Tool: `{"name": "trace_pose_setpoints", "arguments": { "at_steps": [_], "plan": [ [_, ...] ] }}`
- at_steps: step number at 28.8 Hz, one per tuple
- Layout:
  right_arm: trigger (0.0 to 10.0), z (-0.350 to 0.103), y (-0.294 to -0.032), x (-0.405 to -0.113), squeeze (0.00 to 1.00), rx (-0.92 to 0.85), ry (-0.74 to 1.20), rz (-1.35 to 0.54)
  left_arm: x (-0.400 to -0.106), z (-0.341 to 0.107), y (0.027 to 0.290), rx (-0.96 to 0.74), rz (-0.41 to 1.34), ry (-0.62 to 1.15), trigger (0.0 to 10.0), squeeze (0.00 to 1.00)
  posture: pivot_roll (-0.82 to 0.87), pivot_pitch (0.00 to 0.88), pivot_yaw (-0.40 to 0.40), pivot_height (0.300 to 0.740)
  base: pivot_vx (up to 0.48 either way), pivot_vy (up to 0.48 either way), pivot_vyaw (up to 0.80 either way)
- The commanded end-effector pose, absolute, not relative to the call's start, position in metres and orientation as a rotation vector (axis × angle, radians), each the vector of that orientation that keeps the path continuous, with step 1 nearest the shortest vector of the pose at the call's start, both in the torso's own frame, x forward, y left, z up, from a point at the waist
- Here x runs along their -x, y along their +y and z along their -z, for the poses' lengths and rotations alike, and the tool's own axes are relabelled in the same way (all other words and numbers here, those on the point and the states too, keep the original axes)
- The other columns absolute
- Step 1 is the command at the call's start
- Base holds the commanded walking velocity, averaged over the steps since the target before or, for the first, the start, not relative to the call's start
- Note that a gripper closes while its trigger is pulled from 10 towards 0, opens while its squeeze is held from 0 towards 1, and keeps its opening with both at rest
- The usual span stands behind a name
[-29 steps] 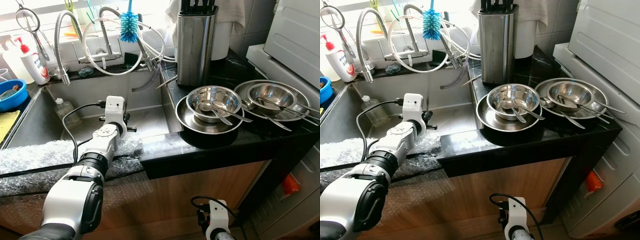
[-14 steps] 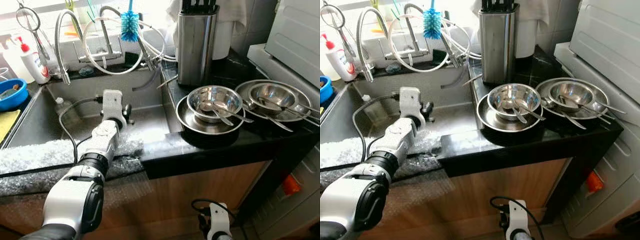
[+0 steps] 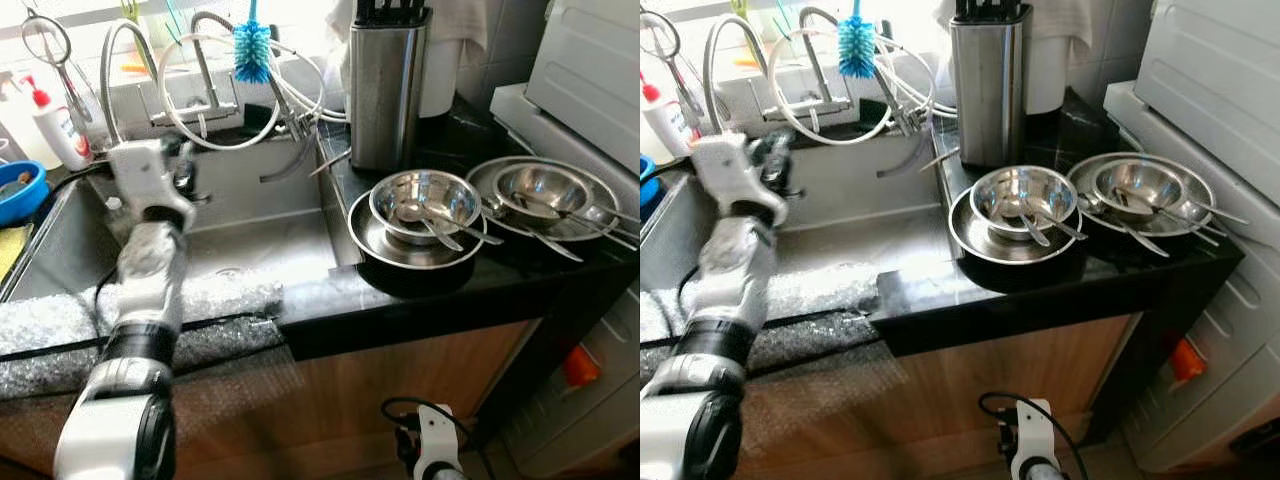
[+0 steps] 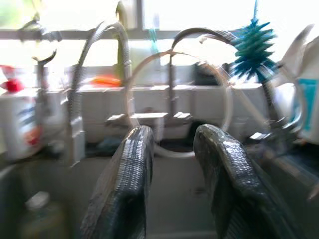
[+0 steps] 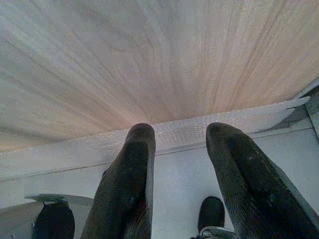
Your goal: Kitchen organization
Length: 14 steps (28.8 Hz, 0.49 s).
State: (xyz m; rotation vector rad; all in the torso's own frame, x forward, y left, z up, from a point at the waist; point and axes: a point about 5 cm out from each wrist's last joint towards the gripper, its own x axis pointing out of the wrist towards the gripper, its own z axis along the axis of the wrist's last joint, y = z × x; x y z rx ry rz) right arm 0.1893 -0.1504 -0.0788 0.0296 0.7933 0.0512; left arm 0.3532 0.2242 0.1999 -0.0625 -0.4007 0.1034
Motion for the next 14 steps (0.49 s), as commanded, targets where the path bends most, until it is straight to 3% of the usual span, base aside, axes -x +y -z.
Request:
{"name": "trace_pose_setpoints", "arguments": {
  "at_steps": [1,7,14],
  "plan": [
    [10.0,0.079,-0.146,-0.189,0.00,-0.038,0.788,-0.066,-0.337,-0.207,0.237,0.027,-0.110,-0.432,10.0,0.00,0.00,0.000,0.134,0.740,0.000,0.000,0.00],
    [10.0,0.078,-0.144,-0.189,0.00,-0.039,0.776,-0.071,-0.311,-0.191,0.248,-0.026,-0.119,-0.386,10.0,0.00,0.00,0.000,0.135,0.740,0.000,0.000,0.00],
    [10.0,0.077,-0.145,-0.191,0.00,-0.034,0.767,-0.073,-0.291,-0.178,0.239,-0.044,-0.076,-0.321,10.0,0.00,0.00,0.000,0.128,0.740,0.000,0.000,0.00]
  ]
}}
